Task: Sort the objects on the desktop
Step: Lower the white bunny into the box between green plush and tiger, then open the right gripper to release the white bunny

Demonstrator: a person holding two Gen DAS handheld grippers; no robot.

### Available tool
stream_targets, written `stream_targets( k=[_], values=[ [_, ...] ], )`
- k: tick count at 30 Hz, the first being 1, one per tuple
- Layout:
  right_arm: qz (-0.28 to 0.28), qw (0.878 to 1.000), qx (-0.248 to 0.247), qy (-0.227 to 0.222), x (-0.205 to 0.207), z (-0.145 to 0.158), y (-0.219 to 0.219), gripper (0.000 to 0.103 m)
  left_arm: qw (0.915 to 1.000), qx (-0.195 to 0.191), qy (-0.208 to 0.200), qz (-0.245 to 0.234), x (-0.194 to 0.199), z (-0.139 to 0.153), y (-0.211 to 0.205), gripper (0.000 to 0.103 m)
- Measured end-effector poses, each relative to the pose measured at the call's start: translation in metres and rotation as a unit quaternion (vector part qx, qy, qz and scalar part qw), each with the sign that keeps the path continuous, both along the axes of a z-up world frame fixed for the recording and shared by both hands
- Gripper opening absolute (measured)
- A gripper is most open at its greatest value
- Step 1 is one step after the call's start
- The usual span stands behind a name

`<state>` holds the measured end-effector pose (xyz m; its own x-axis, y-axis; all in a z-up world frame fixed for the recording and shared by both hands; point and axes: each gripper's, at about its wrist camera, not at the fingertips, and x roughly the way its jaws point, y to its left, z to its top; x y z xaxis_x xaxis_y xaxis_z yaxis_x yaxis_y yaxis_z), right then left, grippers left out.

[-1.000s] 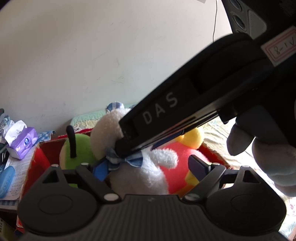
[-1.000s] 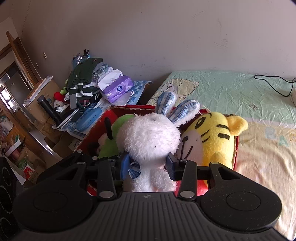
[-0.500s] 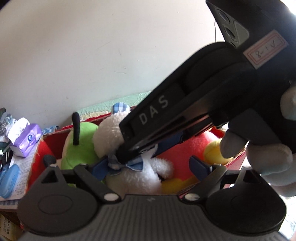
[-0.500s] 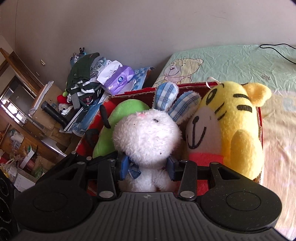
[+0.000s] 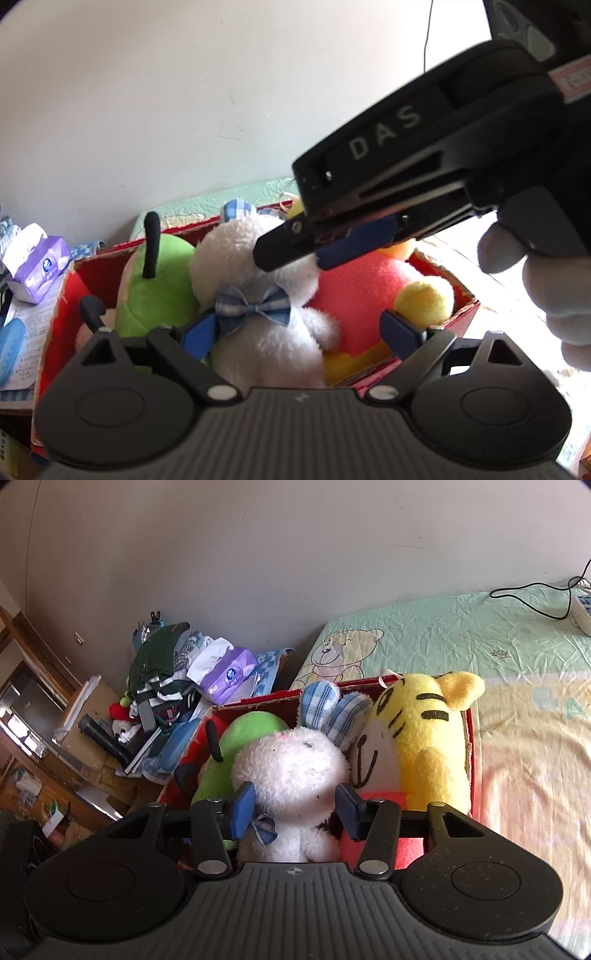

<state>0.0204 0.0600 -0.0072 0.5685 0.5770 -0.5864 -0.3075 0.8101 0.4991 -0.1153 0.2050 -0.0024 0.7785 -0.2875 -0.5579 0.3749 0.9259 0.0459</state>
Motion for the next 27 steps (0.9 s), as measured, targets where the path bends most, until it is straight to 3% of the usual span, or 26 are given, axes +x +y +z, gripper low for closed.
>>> stream_targets(
  k=[4,14,16,24,27],
  values=[
    [-0.007,1.0,0.007,0.008,0.007,-0.005,0.004,0.038,1.0,0.001,0.001,0.002,-0.004,0.002,-0.004,0.093],
    [-0.004,1.0,-0.002,0.016,0.002,-0.012,0.012,0.042,1.0,0.003,-0.002,0.002,-0.021,0.01,-0.015,0.093],
    [-0.013,1.0,0.007,0.011,0.0,-0.009,0.007,0.046,1.0,0.007,-0.005,0.003,-0.025,0.013,-0.017,0.093],
    [-0.071,0.997,0.012,-0.012,-0.015,0.0,-0.007,0.046,0.9994,0.003,-0.015,0.032,-0.043,0.035,-0.015,0.094],
    [-0.09,0.996,-0.001,-0.022,-0.021,0.0,-0.012,0.046,0.9983,0.008,-0.011,0.057,-0.012,0.025,-0.005,0.094]
  ],
)
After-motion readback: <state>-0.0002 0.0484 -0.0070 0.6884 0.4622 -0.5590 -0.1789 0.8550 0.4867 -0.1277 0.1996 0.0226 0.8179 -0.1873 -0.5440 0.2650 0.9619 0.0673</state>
